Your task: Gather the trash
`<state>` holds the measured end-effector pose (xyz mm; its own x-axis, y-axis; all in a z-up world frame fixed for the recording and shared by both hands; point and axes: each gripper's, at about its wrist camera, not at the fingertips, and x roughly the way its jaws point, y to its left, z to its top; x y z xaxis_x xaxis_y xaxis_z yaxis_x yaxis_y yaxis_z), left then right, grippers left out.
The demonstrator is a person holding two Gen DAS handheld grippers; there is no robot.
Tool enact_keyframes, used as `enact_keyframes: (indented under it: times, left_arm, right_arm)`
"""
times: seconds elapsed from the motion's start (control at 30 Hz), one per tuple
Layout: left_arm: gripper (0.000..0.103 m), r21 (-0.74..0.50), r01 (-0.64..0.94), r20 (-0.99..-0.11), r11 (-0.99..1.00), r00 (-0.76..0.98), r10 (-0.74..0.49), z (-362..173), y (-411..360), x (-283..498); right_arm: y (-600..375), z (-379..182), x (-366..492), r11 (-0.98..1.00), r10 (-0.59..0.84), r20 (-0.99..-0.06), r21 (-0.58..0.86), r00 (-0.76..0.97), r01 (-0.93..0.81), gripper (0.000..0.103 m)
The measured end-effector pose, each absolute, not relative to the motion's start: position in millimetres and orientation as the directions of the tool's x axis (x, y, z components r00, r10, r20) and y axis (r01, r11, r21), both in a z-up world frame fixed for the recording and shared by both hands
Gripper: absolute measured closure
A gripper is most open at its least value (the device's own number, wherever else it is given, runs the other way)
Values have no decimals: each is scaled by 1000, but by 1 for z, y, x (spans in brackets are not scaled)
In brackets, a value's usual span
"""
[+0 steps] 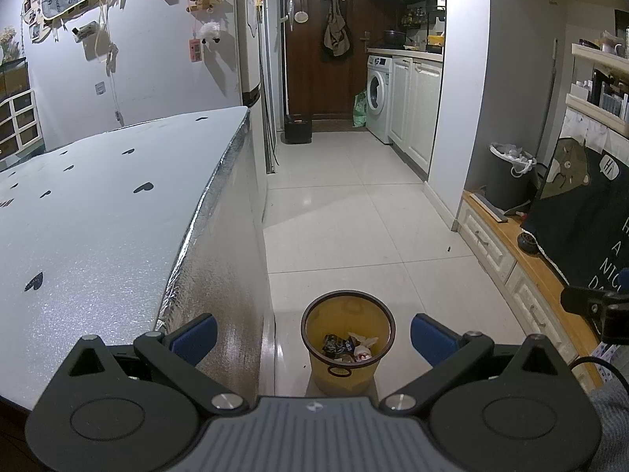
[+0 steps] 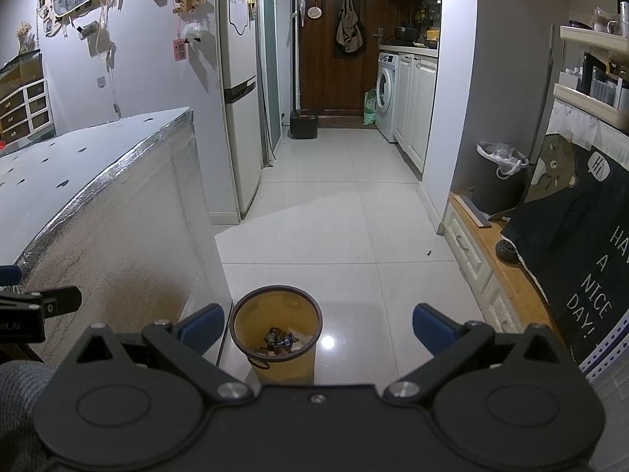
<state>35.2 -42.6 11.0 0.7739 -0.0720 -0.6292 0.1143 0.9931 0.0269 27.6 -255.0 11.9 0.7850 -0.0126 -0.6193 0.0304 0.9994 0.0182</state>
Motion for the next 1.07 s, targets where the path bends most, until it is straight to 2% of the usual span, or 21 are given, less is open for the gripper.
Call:
enact_keyframes:
  times: [1.07]
  left_arm:
    - [0,20,132,-626,991,775,-91,12,-43,34]
  right_arm:
    - [-261,12,26,999,-16,-619,14,785,32,0]
